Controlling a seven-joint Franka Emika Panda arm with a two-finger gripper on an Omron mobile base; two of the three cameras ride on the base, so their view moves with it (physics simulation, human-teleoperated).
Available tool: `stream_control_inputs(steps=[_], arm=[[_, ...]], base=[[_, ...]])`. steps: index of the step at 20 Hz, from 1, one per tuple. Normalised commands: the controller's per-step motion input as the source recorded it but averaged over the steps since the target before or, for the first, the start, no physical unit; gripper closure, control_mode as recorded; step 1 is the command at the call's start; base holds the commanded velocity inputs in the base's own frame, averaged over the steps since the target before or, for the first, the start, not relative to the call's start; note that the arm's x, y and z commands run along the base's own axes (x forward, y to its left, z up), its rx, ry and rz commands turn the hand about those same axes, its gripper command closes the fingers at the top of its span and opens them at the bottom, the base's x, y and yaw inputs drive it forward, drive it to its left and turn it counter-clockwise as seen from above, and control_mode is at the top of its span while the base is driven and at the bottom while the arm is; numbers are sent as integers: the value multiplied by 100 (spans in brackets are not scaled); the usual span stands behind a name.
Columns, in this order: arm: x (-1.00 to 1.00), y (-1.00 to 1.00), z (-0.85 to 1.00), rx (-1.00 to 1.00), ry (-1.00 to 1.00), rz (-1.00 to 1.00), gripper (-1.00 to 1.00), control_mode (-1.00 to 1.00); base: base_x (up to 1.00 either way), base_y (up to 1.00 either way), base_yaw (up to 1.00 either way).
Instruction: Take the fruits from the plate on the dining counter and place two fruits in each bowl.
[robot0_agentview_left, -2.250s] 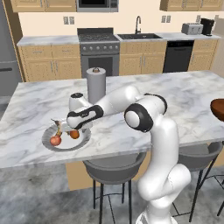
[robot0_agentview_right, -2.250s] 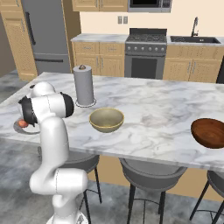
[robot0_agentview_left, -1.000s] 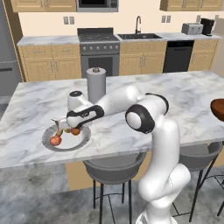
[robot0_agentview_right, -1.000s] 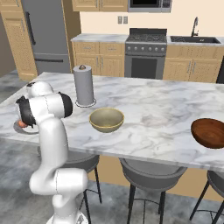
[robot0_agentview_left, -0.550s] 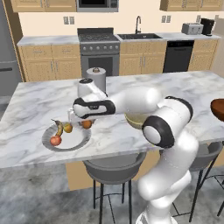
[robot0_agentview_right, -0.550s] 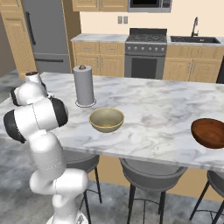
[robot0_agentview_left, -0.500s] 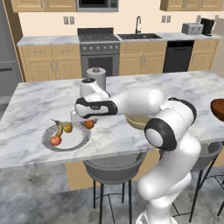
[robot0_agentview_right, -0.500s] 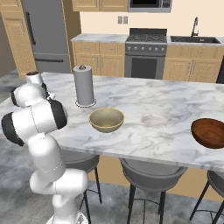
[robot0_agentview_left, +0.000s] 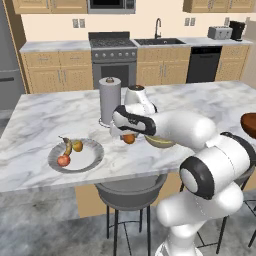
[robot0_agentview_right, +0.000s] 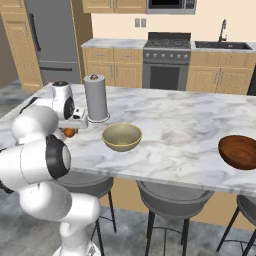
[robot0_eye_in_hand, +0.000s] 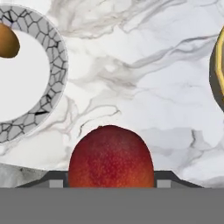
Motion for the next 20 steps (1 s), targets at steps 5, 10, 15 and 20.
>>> stream_control_inputs(steps=[5, 10, 15, 20], arm=[[21, -90, 71, 0, 15, 0, 100, -100], [0, -64, 41, -3, 18, -6, 100, -100], [0, -73, 9, -4, 23, -15, 100, -100], [11, -88, -2, -1, 16, -12, 100, -100]], base=[[0, 0, 0], [0, 0, 0], [0, 0, 0], [0, 0, 0]])
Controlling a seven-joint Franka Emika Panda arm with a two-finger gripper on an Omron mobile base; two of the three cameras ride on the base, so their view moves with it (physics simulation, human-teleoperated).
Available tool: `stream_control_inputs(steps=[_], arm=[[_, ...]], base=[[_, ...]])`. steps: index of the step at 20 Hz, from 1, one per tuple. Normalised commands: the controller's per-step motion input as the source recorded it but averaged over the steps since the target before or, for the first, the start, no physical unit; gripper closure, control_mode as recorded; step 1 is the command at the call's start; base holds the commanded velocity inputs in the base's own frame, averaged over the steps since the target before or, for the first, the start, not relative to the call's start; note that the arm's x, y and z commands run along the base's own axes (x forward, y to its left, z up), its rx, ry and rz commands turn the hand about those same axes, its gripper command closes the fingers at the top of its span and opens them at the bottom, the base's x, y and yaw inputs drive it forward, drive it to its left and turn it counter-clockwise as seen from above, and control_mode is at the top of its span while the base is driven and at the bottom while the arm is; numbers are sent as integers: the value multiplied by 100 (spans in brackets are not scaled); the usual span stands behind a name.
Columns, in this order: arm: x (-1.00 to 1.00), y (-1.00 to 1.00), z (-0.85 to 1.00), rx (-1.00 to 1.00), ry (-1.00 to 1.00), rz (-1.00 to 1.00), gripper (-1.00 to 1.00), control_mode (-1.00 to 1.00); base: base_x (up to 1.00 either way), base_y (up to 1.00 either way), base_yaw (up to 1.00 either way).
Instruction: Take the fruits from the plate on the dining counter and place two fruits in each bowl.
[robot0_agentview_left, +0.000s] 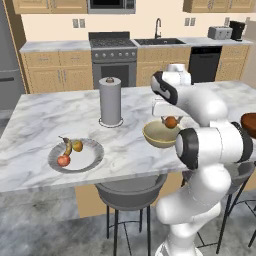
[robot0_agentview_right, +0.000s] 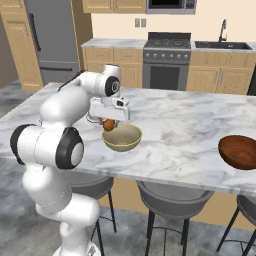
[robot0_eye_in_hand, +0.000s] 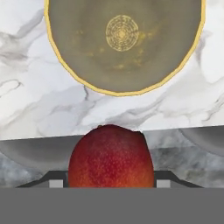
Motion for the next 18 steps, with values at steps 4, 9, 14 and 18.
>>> stream_control_inputs(steps=[4, 9, 14, 18], arm=[[36, -51, -44, 0, 2, -4, 100, -100], [42, -4, -73, 0, -2, 0, 100, -100], [44, 0, -48, 0, 0, 0, 100, -100], [52, -5, -19, 0, -1, 0, 100, -100]], base=[[0, 0, 0], [0, 0, 0], [0, 0, 0], [0, 0, 0]])
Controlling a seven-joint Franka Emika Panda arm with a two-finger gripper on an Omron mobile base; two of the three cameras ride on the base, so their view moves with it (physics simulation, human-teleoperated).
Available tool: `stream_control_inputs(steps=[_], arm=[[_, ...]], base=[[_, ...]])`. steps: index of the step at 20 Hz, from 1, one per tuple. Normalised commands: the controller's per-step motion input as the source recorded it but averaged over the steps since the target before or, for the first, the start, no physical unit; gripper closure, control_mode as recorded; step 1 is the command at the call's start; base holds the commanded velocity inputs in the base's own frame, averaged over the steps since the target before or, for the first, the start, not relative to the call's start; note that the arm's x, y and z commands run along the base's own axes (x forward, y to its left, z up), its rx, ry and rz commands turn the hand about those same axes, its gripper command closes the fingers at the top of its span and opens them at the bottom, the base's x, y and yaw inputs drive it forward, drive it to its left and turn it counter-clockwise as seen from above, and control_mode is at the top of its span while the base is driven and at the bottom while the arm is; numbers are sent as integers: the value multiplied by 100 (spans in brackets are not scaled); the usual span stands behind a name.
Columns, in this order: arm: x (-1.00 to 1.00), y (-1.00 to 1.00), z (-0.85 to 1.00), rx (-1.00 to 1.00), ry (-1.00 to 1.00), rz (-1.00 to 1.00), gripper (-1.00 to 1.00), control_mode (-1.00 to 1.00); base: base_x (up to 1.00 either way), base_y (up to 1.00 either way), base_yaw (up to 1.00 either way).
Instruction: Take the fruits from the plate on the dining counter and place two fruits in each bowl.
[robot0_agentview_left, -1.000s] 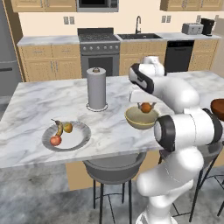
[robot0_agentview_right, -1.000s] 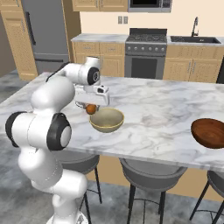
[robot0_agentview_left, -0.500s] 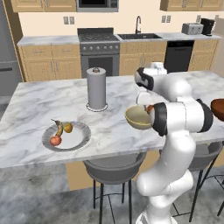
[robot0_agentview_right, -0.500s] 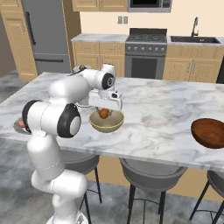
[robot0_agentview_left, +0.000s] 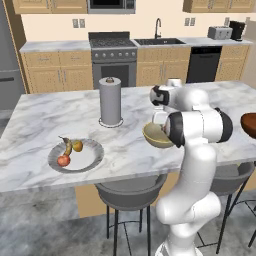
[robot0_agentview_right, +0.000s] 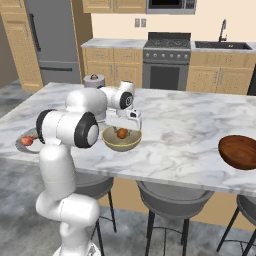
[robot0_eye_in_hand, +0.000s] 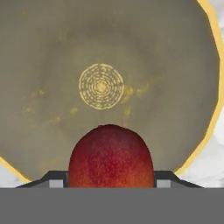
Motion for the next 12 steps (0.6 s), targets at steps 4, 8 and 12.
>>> stream_control_inputs(steps=[4, 8, 12], arm=[[32, -7, -12, 0, -2, 0, 100, -100], [17, -4, -31, 0, 0, 0, 100, -100], [11, 0, -39, 0, 0, 0, 100, -100]], base=[[0, 0, 0], [0, 0, 0], [0, 0, 0]])
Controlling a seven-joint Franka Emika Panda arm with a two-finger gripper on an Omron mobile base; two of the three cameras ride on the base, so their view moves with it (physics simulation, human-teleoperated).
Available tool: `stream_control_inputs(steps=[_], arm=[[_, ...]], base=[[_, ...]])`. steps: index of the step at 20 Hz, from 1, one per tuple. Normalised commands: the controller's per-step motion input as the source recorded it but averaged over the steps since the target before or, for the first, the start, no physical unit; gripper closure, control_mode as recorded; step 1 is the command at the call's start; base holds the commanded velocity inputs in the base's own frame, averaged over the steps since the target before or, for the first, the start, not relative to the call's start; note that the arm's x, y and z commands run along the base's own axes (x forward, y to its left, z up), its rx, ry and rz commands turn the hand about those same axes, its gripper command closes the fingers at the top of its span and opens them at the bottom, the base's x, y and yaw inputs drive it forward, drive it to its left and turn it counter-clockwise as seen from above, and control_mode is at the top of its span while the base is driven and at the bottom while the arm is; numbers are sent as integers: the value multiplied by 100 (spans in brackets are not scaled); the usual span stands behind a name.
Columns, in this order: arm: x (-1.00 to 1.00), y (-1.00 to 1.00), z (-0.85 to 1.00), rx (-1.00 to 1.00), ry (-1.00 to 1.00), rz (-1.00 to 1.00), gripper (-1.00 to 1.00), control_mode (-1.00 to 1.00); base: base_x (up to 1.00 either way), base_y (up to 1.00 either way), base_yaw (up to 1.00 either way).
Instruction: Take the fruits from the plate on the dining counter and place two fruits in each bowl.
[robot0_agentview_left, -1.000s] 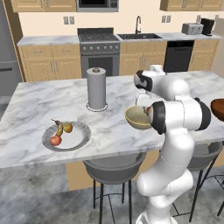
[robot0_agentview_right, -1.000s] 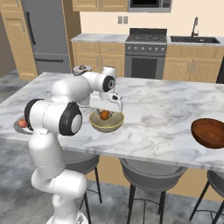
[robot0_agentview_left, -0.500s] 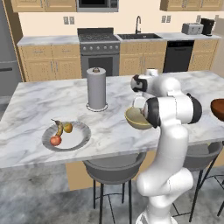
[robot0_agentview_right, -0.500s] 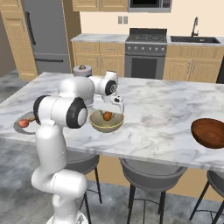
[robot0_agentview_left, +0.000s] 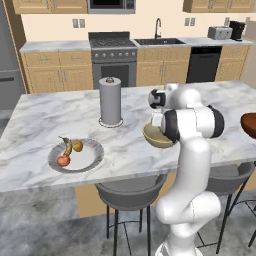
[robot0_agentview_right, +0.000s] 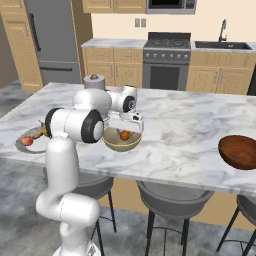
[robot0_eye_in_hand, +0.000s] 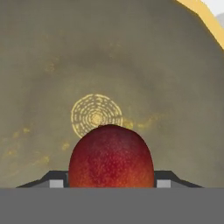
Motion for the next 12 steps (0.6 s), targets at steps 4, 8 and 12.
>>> stream_control_inputs(steps=[4, 8, 12], arm=[[0, 0, -18, 0, 0, 0, 100, -100], [0, 0, -23, 0, 0, 0, 100, -100], [0, 0, -31, 0, 0, 0, 100, -100]], base=[[0, 0, 0], [0, 0, 0], [0, 0, 0]])
